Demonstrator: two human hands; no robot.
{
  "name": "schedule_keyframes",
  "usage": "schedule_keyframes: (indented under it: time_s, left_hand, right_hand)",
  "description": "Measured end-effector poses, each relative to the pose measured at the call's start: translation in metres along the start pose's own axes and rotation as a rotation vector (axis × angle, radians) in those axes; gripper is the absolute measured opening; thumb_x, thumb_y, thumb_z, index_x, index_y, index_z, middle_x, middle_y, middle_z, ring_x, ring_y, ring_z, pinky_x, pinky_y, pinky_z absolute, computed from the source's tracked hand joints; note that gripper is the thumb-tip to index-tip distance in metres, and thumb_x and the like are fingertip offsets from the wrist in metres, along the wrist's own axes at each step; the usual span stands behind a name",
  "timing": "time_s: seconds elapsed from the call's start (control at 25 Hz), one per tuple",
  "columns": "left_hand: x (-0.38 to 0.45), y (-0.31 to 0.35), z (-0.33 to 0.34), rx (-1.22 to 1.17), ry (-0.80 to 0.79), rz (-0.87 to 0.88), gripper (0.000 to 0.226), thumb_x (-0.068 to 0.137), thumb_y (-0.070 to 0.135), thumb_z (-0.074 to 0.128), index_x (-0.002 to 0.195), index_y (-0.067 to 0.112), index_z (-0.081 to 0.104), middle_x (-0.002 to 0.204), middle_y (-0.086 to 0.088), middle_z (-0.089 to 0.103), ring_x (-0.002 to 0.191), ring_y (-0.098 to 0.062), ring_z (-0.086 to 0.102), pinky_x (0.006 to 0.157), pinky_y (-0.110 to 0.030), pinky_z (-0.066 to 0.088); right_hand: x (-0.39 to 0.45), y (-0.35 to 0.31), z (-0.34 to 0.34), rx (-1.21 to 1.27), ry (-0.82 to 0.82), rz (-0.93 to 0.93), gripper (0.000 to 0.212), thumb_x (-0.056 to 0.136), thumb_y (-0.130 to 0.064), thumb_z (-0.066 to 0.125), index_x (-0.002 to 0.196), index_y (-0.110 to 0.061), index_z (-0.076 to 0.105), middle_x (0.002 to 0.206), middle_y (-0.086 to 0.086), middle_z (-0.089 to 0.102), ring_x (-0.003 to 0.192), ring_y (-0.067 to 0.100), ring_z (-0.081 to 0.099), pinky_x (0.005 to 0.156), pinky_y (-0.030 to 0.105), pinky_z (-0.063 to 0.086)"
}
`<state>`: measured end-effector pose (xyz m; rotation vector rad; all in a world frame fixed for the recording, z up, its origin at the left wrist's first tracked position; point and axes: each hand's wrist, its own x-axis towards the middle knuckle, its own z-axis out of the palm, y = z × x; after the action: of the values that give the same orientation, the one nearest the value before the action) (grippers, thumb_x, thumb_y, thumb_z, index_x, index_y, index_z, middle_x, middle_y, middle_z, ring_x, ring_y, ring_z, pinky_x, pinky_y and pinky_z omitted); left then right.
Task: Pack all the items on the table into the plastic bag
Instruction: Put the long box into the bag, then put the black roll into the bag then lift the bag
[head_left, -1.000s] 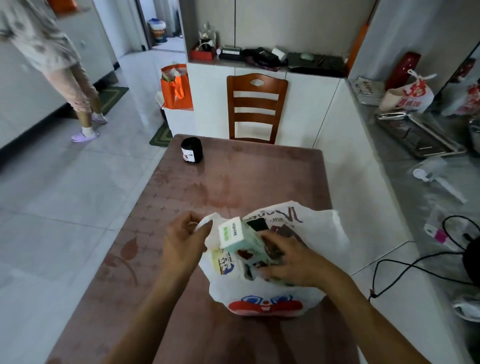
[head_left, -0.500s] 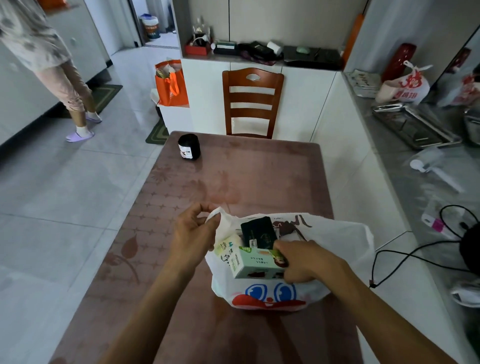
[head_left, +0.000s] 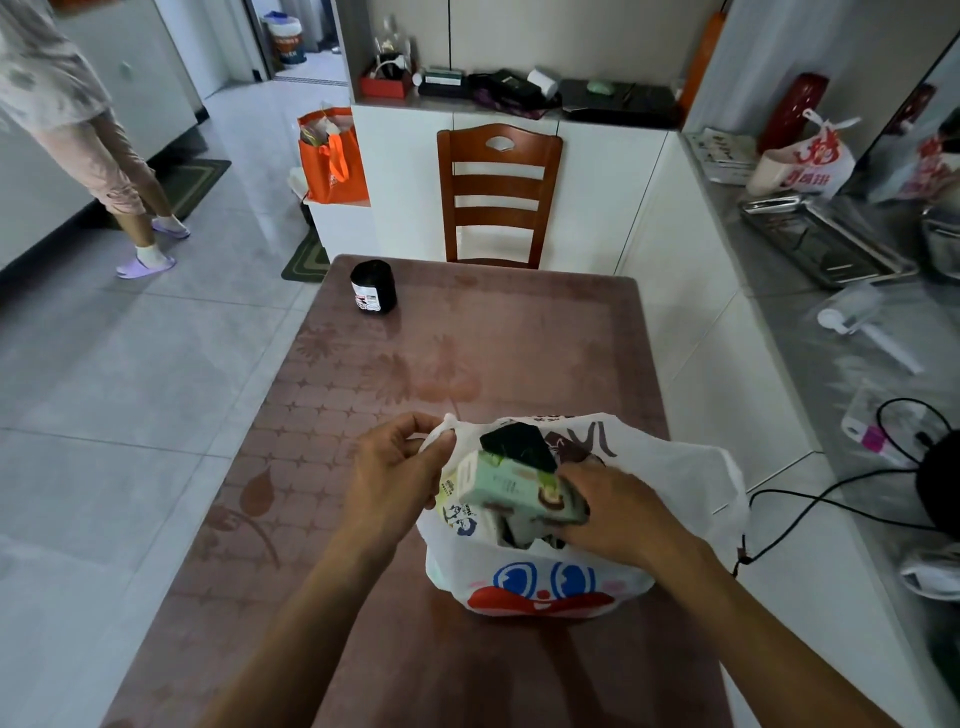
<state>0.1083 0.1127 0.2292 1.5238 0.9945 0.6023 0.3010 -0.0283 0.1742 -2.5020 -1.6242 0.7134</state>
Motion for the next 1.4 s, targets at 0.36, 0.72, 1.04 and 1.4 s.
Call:
schedule_keyframes:
  time_s: [0.36, 0.72, 1.04, 1.4]
  left_hand:
    - [0.009, -0.004, 0.001, 0.005, 0.000, 0.019, 0.008, 0.092, 0.017, 0.062, 0.087, 0.012, 0.068, 0.046, -0.001, 0.054, 0.044, -0.013, 0.049, 0.049, -0.033, 0.050]
    - [0.024, -0.001, 0.000, -0.004, 0.061, -0.003, 0.017, 0.094, 0.021, 0.058, 0.084, 0.011, 0.067, 0.058, -0.004, 0.063, 0.049, -0.013, 0.057, 0.053, -0.029, 0.052]
    - [0.145, -0.065, -0.050, 0.346, 0.138, -0.055, 0.031, 0.092, 0.034, 0.059, 0.120, 0.023, 0.058, 0.113, 0.003, 0.061, 0.098, -0.017, 0.061, 0.073, -0.024, 0.048]
    - [0.319, -0.232, -0.074, 0.962, -0.009, -0.112, 0.080, 0.089, 0.056, 0.050, 0.153, 0.033, 0.009, 0.163, -0.009, 0.010, 0.148, -0.034, 0.013, 0.115, -0.057, 0.013]
  right_hand:
    - [-0.007, -0.011, 0.037, -0.007, 0.031, -0.047, 0.054, 0.093, -0.041, 0.053, 0.142, -0.032, 0.035, 0.146, -0.006, 0.045, 0.134, 0.021, 0.040, 0.104, 0.041, 0.042]
    - [0.006, -0.027, 0.008, 0.153, 0.158, -0.127, 0.022, 0.096, -0.032, 0.052, 0.110, -0.024, 0.067, 0.115, -0.007, 0.066, 0.096, 0.008, 0.062, 0.083, 0.022, 0.052]
    - [0.114, -0.095, -0.084, 0.282, 0.463, -0.295, 0.021, 0.090, -0.025, 0.058, 0.110, -0.020, 0.064, 0.121, -0.007, 0.062, 0.105, 0.015, 0.059, 0.086, 0.031, 0.051]
    - [0.346, -0.133, -0.036, -0.024, 0.091, -0.182, 0.059, 0.089, -0.039, 0.058, 0.141, -0.022, 0.038, 0.146, -0.002, 0.038, 0.124, 0.025, 0.046, 0.095, 0.041, 0.046]
